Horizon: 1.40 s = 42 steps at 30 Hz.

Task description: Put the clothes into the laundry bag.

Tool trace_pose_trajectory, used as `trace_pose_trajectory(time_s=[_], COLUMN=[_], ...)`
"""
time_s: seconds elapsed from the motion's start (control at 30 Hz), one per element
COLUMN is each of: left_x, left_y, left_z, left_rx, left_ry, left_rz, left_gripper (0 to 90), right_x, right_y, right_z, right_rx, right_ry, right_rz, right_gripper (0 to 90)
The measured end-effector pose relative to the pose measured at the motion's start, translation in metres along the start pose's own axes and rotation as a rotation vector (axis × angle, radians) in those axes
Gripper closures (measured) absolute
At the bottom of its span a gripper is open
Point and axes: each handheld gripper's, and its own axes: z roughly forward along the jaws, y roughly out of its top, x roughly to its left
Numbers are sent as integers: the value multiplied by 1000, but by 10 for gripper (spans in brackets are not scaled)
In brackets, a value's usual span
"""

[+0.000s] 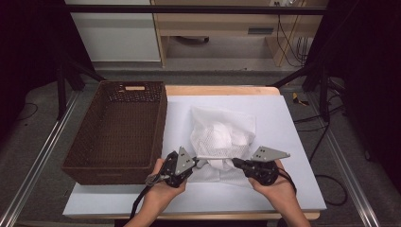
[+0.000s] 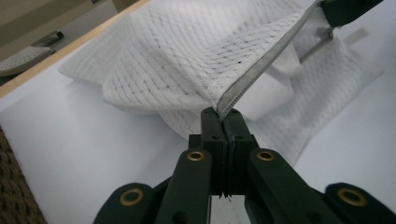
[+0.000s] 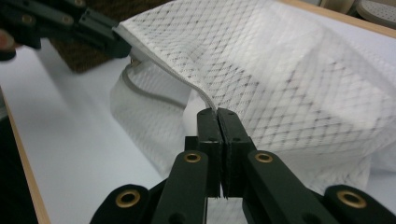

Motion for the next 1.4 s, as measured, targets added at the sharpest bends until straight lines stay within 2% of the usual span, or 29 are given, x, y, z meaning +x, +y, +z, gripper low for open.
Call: trace_pose_trajectory(time_s=[0.1, 0.27, 0.5, 0.57, 0.7, 0.83, 0.97, 1.13, 1.23, 1.3, 1.4], left_x=[-4, -5, -7, -8, -10, -10, -8, -8, -7, -5, -3], left_y=[-12, -30, -38, -41, -42, -43, -46, -49, -50, -51, -51], left_z=[4, 9, 10, 8, 7, 8, 8, 10, 8, 7, 4], left_rx=[30, 52, 81, 97, 100, 110, 123, 118, 108, 98, 86], left_ry=[1, 1, 10, 12, 7, -9, -24, -34, -45, -55, -54], left_rz=[23, 13, 43, 76, 78, 83, 85, 48, 26, -4, -17], left_gripper=[891, 891, 891, 891, 890, 890, 890, 887, 879, 865, 841], right_x=[10, 21, 33, 34, 34, 33, 32, 30, 29, 28, 26], right_y=[-7, -15, -22, -24, -28, -31, -32, -31, -32, -33, -34], right_z=[3, 10, 20, 21, 26, 36, 41, 46, 43, 41, 38], right_rx=[29, 75, 145, 158, 185, 230, 252, 266, 250, 232, 215], right_ry=[-9, -11, -14, -9, -9, -25, -44, -76, -65, -52, -40], right_rz=[-58, -124, -219, -224, -245, -266, -286, -292, -268, -245, -225], right_gripper=[890, 889, 889, 889, 891, 892, 892, 873, 858, 837, 815])
